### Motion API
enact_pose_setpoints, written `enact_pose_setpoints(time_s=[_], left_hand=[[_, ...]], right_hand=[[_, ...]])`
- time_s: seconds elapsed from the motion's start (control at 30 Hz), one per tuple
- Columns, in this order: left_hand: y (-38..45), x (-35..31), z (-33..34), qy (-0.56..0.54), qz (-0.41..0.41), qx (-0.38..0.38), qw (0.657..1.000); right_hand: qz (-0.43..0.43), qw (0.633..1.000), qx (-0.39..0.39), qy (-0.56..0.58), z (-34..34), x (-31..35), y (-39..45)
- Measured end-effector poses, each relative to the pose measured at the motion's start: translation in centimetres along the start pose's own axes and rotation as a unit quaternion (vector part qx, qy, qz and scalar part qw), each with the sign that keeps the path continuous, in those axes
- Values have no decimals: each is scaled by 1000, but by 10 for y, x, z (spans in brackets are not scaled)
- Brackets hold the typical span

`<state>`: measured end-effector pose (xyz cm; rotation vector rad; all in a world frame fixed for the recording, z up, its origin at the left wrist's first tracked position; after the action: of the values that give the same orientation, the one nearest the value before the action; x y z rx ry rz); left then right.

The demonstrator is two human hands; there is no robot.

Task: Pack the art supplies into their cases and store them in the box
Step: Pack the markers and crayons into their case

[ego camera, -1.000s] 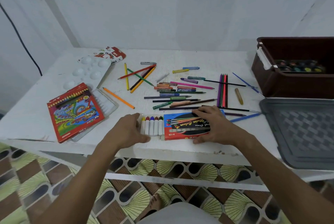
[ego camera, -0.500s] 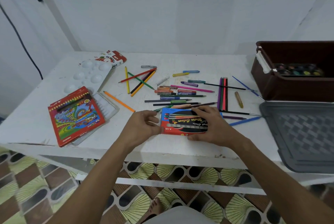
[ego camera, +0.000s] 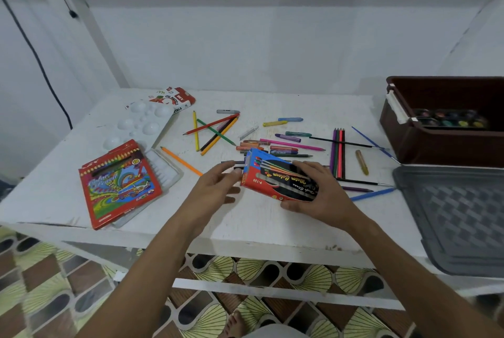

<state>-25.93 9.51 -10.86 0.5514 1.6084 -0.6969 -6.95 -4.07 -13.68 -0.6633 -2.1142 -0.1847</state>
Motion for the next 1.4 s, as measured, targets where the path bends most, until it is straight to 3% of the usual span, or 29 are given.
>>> enact_pose_setpoints(time_s=[0.23, 0.5, 0.57, 0.67, 0.77, 0.9, 1.03, 1.17, 1.3, 1.4], left_hand=[[-1, -23, 3, -142, 54, 69, 986], [0, -25, 13, -355, -18, 81, 931], [0, -28, 15, -326, -15, 70, 943], [-1, -41, 14, -150, 22, 47, 987], [3, -54, 9, -13, 77, 65, 995], [11, -60, 7, -59, 9, 138, 989], [13, -50, 15, -83, -63, 99, 990], [12, -46, 17, -51, -72, 91, 992], [21, -54, 3, 44, -23, 62, 997], [21, -54, 5, -11, -60, 64, 996]], right_hand=[[-26, 995, 36, 88, -2, 9, 1], [-25, 979, 83, 183, 4, 10, -2], [-29, 980, 80, 178, 5, 11, -2], [-34, 987, 61, 145, 4, 15, -2], [-40, 989, 44, 134, 4, 18, -1], [-42, 988, 53, 136, 5, 21, 1], [-42, 989, 52, 134, 7, 23, 2], [-36, 991, 45, 124, 7, 22, 3], [-29, 989, 55, 133, 8, 16, 5], [-34, 985, 67, 154, 9, 17, 5]])
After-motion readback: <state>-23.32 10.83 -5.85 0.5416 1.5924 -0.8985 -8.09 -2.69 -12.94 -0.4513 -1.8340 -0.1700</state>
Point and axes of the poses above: each hand's wrist, its own y-axis towards the middle knuckle, its own z-axis out of the palm, x = y × z, the point moved 4 cm from there along y, towards the middle knuckle, and after that the axes turned 11 degrees about z, right-handed, at the moved point
